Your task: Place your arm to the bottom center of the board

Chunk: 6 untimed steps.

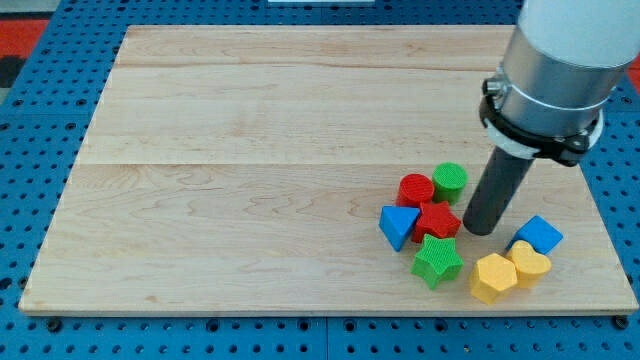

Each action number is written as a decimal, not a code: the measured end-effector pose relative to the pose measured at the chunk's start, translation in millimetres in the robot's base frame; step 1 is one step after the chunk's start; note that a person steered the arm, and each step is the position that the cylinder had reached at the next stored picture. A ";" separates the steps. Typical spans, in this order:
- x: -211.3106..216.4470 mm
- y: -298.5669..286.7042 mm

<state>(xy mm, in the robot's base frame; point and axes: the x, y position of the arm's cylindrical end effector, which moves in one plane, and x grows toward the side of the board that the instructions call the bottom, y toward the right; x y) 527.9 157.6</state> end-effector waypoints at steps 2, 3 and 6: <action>-149.5 -69.4; -156.2 -162.0; 89.4 -197.2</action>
